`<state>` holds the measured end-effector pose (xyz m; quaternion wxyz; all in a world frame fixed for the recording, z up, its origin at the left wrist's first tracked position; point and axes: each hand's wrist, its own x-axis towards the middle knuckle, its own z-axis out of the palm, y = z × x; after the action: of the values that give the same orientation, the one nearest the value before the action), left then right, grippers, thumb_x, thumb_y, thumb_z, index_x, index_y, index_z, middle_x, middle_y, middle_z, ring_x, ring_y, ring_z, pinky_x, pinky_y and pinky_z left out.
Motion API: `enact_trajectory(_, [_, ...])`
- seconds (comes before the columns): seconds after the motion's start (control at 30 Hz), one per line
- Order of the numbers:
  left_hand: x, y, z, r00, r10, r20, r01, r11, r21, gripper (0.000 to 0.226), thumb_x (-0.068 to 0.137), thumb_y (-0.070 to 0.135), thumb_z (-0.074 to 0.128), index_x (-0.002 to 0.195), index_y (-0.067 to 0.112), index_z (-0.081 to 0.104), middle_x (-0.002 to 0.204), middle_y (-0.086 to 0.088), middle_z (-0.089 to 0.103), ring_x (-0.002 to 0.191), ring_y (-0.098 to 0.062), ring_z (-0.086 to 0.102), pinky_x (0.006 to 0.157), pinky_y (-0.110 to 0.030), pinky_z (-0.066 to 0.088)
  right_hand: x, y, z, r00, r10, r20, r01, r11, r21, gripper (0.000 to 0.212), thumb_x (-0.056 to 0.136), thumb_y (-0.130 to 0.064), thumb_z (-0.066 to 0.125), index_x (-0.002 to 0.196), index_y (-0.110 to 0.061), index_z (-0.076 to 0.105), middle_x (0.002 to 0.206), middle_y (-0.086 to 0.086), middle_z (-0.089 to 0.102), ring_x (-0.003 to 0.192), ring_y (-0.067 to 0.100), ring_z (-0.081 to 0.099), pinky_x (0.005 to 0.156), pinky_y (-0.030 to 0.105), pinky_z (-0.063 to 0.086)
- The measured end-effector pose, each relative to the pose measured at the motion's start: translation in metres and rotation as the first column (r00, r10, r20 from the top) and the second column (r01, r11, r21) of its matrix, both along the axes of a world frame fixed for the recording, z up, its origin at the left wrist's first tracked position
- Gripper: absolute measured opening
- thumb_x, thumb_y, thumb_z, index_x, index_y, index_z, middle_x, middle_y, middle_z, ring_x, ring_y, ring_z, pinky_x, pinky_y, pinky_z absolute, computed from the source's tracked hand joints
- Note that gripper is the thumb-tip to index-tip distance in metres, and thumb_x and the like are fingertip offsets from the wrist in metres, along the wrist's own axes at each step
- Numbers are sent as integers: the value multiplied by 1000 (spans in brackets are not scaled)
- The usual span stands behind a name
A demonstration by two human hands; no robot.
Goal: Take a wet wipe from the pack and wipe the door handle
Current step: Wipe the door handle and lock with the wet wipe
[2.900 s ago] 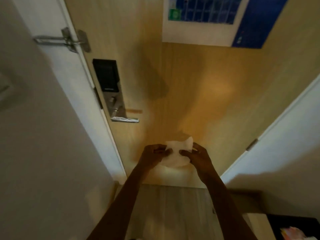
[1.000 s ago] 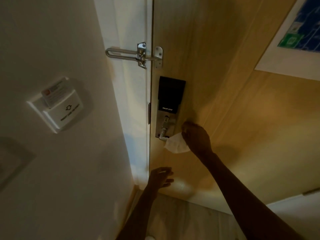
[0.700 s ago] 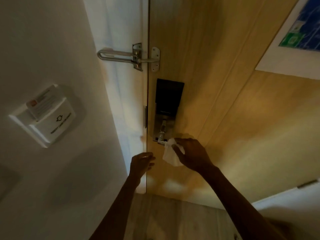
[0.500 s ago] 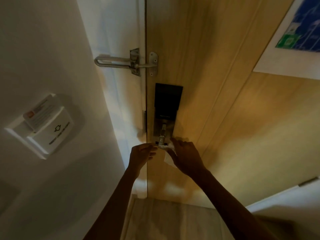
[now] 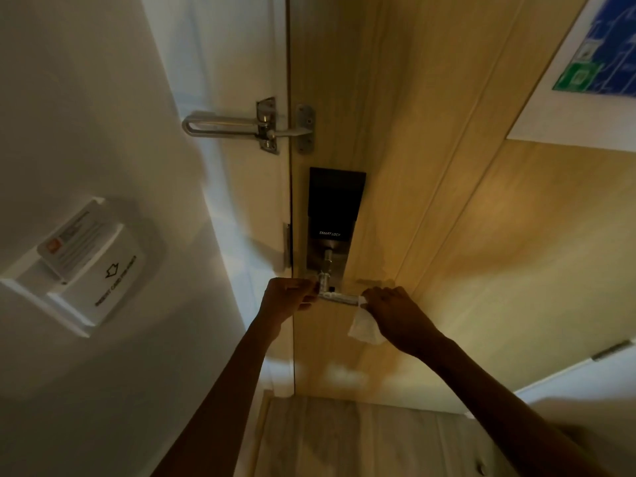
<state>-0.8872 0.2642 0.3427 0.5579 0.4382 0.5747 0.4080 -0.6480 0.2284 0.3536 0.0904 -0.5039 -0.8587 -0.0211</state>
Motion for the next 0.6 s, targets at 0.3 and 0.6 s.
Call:
enact_trajectory(0.3, [-14,3,-2,983,-160,86,166,985,-55,31,90,22,68,114,4,71,104,-14,77,94,-23,76,77,-26,61,-2,2,9,1000,-13,2,13,986,-168,27,99,-26,43,117,-10,54,108,11,65,93,28,61,84,35,46])
enact_trajectory(0.6, [-17,2,-3,965,-232,118,237,971,-28,31,94,26,62,117,7,71,109,-10,77,100,-22,74,80,-24,60,14,11,24,996,-47,74,69,939,-337,25,101,-28,40,117,-13,52,102,8,64,89,24,62,73,32,48])
